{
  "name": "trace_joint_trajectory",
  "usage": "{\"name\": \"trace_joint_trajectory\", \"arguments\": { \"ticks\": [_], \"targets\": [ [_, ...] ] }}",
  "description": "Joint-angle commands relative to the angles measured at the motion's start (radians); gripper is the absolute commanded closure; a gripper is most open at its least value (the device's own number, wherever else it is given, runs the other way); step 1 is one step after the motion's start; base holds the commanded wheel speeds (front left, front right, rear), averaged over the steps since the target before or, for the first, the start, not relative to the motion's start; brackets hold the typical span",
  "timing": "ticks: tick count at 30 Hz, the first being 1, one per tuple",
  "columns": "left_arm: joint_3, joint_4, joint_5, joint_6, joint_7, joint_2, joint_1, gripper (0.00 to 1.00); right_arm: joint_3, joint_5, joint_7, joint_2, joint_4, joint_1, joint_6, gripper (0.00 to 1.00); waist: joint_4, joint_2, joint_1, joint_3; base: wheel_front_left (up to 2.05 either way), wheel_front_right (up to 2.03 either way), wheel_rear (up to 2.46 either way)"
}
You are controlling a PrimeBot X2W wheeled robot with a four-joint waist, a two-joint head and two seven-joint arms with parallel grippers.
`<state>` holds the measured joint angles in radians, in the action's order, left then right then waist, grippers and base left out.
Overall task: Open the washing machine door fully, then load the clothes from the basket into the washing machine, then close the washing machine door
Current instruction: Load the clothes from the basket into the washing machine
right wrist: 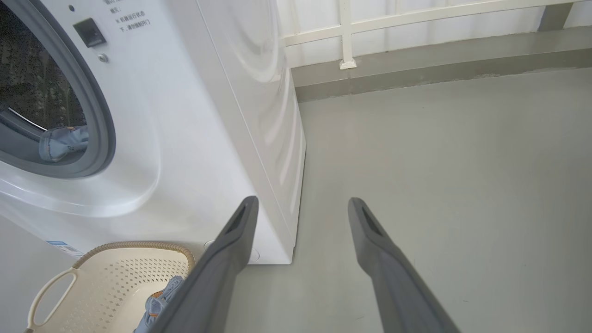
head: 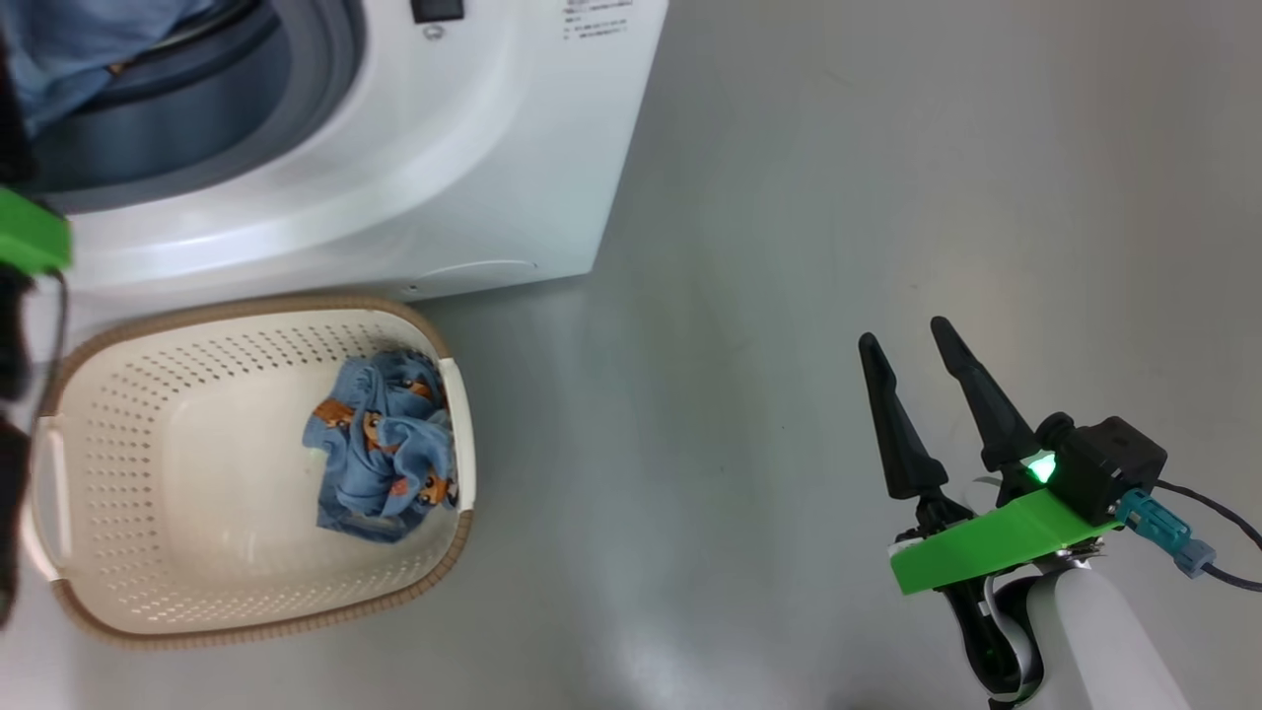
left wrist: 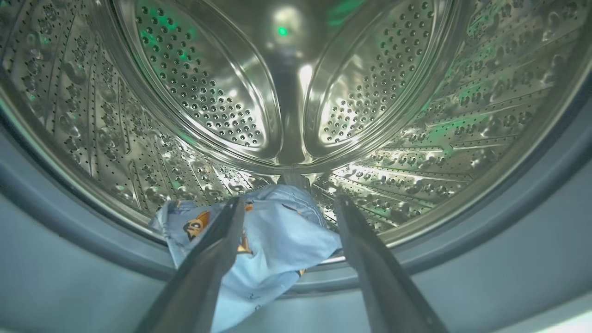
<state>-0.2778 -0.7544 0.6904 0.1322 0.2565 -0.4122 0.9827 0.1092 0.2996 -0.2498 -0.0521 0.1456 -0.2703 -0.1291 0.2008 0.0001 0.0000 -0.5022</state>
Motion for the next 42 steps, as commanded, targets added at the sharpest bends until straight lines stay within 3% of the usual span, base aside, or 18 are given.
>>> {"name": "trace_joint_trajectory", "arguments": {
  "ticks": [1, 9, 24, 42],
  "targets": [
    [0.036, 0.033, -0.018, -0.002, 0.005, -0.043, -0.022, 0.00, 0.015, -0.009, -0.012, 0.002, -0.020, 0.004, -0.002, 0.00, -0.010, -0.0001, 0.0000, 0.012, 0.00, 0.00, 0.00],
    [0.138, 0.118, -0.064, -0.002, 0.005, 0.023, -0.189, 0.00, -0.006, -0.023, -0.012, 0.002, -0.008, 0.019, -0.002, 0.00, -0.043, -0.0001, 0.0000, 0.068, 0.00, 0.00, 0.00],
    [0.242, 0.251, -0.161, -0.002, 0.005, 0.137, -0.487, 0.00, -0.025, -0.012, -0.012, -0.026, 0.015, 0.099, -0.002, 0.00, -0.106, -0.0001, 0.0000, 0.201, 0.00, 0.00, 0.00],
    [0.296, 0.398, -0.245, -0.002, 0.005, 0.180, -0.815, 0.00, -0.051, 0.018, -0.012, -0.077, 0.037, 0.227, -0.002, 0.00, -0.155, -0.0001, 0.0000, 0.371, 0.00, 0.00, 0.00]
  ]
}}
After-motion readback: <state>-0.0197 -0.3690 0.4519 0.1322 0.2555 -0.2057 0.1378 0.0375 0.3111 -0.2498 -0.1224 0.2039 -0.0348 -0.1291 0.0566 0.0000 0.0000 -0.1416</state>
